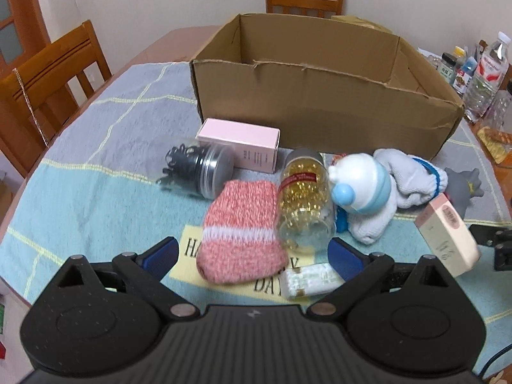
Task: Organize objects
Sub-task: 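Move the left gripper to another green tissue pack while right approaches the white printed box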
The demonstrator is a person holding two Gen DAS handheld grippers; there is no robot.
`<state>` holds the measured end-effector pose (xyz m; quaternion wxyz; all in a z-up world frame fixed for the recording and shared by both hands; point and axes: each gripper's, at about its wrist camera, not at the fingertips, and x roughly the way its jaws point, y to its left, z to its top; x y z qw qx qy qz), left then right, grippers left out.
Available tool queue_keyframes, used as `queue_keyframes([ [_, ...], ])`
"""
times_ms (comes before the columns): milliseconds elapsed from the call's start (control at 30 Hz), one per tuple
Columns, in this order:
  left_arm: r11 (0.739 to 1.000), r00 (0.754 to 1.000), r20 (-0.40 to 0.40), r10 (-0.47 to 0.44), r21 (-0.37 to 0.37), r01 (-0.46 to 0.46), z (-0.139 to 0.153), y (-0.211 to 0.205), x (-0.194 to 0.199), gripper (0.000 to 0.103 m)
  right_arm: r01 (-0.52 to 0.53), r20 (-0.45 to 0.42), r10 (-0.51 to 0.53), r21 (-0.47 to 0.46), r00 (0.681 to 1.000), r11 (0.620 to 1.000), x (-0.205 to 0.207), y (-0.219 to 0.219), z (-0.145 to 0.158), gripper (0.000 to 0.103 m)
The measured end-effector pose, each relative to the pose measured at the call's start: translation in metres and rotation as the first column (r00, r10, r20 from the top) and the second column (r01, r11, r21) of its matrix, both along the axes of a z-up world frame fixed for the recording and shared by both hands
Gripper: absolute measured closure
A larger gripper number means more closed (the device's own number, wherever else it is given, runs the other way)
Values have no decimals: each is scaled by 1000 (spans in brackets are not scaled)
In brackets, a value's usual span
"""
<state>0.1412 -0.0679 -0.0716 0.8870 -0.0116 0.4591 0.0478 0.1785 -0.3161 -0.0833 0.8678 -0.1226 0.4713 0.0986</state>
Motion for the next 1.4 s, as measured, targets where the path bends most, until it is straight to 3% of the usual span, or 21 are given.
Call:
queue_keyframes([
  [267,1000,1000,-24,-9,12,9,0,-5,-16,4,-85,-2,85,32,996,996,-10,19,3,0],
  [533,1000,1000,-7,-5,-14,5,8,-4,-23,4,-167,-64,175,115,982,979,-18,41,-4,0],
  [733,999,999,-17,-27,-43,26,5,-9,-25,4,-216,-69,221,69,973,974,-21,61,-22,0],
  [1033,994,995,-42,-90,-57,88,-3,-25,-27,4,-127,-91,127,10,988,992,-20,25,-33,0],
  [1233,992,991,-59,-121,-51,118,-16,-37,-27,4,-22,-131,33,80,991,997,-15,-5,-36,0],
  [1400,994,991,-83,-105,-11,105,-30,-40,-26,4,-15,-124,25,76,992,997,-20,-6,-37,0],
])
